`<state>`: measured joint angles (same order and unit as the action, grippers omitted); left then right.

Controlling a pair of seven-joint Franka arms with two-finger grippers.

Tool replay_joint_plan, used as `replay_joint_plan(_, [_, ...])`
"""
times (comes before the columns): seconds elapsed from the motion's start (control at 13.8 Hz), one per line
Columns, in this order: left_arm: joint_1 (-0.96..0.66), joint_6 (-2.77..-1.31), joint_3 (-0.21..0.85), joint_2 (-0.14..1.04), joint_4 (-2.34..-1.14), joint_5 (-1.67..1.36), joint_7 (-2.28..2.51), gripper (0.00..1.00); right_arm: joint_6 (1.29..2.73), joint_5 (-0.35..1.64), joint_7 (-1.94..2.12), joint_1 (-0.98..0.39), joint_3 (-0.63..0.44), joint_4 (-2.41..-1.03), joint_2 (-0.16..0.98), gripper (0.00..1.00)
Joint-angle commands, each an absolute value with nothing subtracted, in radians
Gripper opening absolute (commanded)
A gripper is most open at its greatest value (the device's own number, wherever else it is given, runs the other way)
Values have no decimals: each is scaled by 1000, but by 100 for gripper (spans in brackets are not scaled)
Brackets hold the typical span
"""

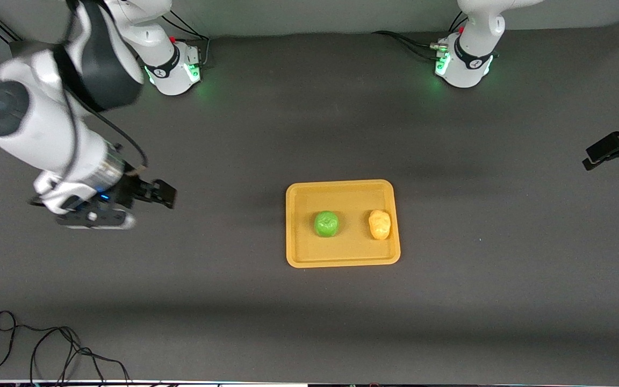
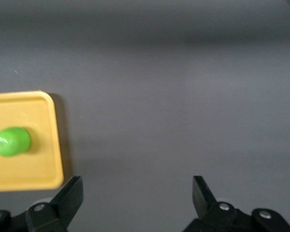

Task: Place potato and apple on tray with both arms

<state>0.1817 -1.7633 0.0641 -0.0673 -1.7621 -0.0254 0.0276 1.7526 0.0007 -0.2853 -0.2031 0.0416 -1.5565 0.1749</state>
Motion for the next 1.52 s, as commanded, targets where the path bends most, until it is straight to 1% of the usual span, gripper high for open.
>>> replay_joint_plan(0.0, [181, -1766, 71, -80, -1769, -28, -12, 100, 1684, 12, -146, -97, 46, -1608, 46, 100])
replay_joint_plan(0.22, [181, -1749, 71, -81, -1769, -28, -14, 100, 1625, 12, -118, 18, 48, -1606, -27, 100])
replay_joint_plan(0.43, [192, -1734, 68, -81, -1763, -28, -15, 100, 1595, 8, -42, 75, 49, -1600, -51, 100])
replay_joint_plan(0.58, [193, -1703, 63, -81, -1729, -28, -15, 100, 1595, 12, 14, 86, 48, -1605, -54, 100])
replay_joint_plan(0.87, [192, -1698, 64, -83, -1724, -17, -47, 100, 1537, 12, 18, 86, 49, -1597, -34, 100])
replay_joint_plan(1.01, [193, -1684, 63, -86, -1724, -6, -138, 100, 1536, 21, 15, 84, 49, -1598, -26, 100])
replay_joint_plan(1.44, [193, -1684, 61, -83, -1713, -18, -120, 100, 1536, 11, 20, 71, 52, -1600, -29, 100])
